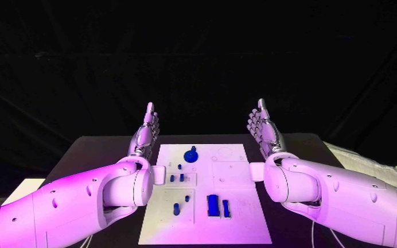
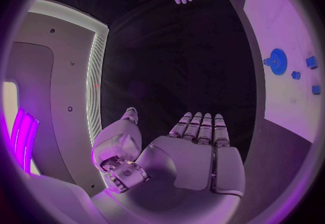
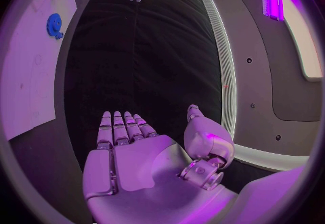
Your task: Assemble the parts on the task board
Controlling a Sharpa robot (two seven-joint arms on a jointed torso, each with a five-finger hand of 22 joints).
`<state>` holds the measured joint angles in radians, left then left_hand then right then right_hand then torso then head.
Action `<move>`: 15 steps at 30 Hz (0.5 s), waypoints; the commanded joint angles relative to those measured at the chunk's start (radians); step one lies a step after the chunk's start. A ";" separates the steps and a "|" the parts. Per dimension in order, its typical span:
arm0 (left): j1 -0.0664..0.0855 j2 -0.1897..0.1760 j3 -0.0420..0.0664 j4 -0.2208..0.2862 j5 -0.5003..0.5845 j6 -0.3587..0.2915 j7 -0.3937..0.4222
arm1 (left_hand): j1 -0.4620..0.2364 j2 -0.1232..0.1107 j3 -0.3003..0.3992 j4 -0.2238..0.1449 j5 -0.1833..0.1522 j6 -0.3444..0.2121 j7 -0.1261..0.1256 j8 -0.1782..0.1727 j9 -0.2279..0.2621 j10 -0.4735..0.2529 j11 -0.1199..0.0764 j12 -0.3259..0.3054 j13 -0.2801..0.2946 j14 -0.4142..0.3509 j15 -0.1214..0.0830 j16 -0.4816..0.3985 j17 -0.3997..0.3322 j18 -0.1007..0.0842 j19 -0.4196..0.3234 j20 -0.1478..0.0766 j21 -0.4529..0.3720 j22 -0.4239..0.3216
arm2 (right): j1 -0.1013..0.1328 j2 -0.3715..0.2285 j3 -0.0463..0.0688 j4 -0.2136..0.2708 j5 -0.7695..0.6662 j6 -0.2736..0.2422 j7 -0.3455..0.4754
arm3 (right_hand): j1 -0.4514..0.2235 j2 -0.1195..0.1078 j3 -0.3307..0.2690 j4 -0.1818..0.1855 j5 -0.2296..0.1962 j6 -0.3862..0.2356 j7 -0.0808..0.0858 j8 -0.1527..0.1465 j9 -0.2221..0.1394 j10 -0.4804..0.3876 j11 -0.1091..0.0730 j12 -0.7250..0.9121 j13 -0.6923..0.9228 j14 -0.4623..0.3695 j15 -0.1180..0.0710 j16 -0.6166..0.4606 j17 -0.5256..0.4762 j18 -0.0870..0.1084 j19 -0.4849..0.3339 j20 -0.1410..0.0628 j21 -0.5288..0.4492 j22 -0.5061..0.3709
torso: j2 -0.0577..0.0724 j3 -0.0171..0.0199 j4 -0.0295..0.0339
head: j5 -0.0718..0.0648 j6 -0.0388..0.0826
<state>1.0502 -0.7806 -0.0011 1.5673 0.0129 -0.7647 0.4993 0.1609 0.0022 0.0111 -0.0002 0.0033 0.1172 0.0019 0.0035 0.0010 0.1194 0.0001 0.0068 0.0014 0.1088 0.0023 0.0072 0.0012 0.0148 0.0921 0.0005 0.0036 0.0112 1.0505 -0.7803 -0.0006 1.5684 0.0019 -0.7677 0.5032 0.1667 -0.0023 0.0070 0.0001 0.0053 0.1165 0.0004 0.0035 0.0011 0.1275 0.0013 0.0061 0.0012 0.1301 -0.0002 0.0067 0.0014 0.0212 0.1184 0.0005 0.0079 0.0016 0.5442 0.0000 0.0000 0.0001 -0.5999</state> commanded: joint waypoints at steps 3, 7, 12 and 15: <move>0.000 0.001 0.001 0.003 -0.013 -0.005 0.021 | -0.058 -0.002 -0.011 0.000 -0.003 -0.044 -0.002 -0.003 -0.001 -0.041 0.000 -0.007 -0.001 -0.109 -0.002 -0.007 -0.001 -0.015 -0.092 0.000 -0.004 -0.011 | 0.000 0.000 0.001 0.002 -0.002 -0.002 0.017 | -0.094 0.002 -0.007 0.000 -0.005 -0.117 0.000 -0.003 -0.001 -0.127 -0.001 -0.006 -0.001 -0.130 0.000 -0.007 -0.001 -0.021 -0.118 0.000 -0.008 -0.002 | 0.000 0.0000 0.0000 | 0.000 0.000; 0.000 0.001 0.001 0.003 -0.013 -0.005 0.021 | -0.071 -0.002 -0.011 0.000 -0.003 -0.117 -0.002 -0.003 -0.001 -0.119 0.000 -0.007 -0.001 -0.109 -0.002 -0.007 -0.001 -0.015 -0.092 0.000 -0.004 -0.011 | 0.000 0.000 0.001 0.002 -0.002 -0.002 0.017 | -0.167 0.002 -0.007 0.000 -0.005 -0.117 0.000 -0.003 -0.001 -0.127 -0.001 -0.006 -0.001 -0.130 0.000 -0.007 -0.001 -0.021 -0.118 0.000 -0.008 -0.002 | 0.000 0.0000 0.0000 | 0.000 0.000; 0.000 0.001 0.001 0.003 -0.013 -0.005 0.021 | -0.161 -0.002 -0.011 0.000 -0.003 -0.117 -0.002 -0.003 -0.001 -0.119 0.000 -0.007 -0.001 -0.109 -0.002 -0.007 -0.001 -0.015 -0.092 0.000 -0.004 -0.011 | 0.000 0.000 0.001 0.002 -0.002 -0.002 0.017 | -0.167 0.002 -0.007 0.000 -0.005 -0.117 0.000 -0.003 -0.001 -0.127 -0.001 -0.006 -0.001 -0.130 0.000 -0.007 -0.001 -0.021 -0.118 0.000 -0.008 -0.002 | 0.000 0.0000 0.0000 | 0.000 0.000; 0.000 0.001 0.001 0.003 -0.013 -0.005 0.021 | -0.161 -0.002 -0.011 0.000 -0.003 -0.117 -0.002 -0.003 -0.001 -0.119 0.000 -0.007 -0.001 -0.109 -0.002 -0.007 -0.001 -0.015 -0.092 0.000 -0.004 -0.011 | 0.000 0.000 0.001 0.002 -0.002 -0.002 0.017 | -0.167 0.002 -0.007 0.000 -0.005 -0.117 0.000 -0.003 -0.001 -0.127 -0.001 -0.006 -0.001 -0.130 0.000 -0.007 -0.001 -0.021 -0.118 0.000 -0.008 -0.002 | 0.000 0.0000 0.0000 | 0.000 0.000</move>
<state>1.0501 -0.7807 -0.0010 1.5676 0.0116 -0.7680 0.5015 0.0076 0.0001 0.0057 -0.0004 0.0033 0.0052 -0.0003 0.0033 0.0016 0.0054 -0.0001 0.0068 0.0017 0.0054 0.0001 0.0037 0.0014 0.0149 0.0036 0.0002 0.0036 0.0009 1.0504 -0.7803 -0.0006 1.5686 0.0049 -0.7709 0.5056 0.0055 -0.0003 0.0070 0.0001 0.0053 0.0036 -0.0003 0.0035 0.0009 0.0049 -0.0005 0.0061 0.0013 0.0052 -0.0002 0.0068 0.0009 0.0056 0.0047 0.0003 0.0035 0.0010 0.5442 0.0000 0.0000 0.0001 -0.5999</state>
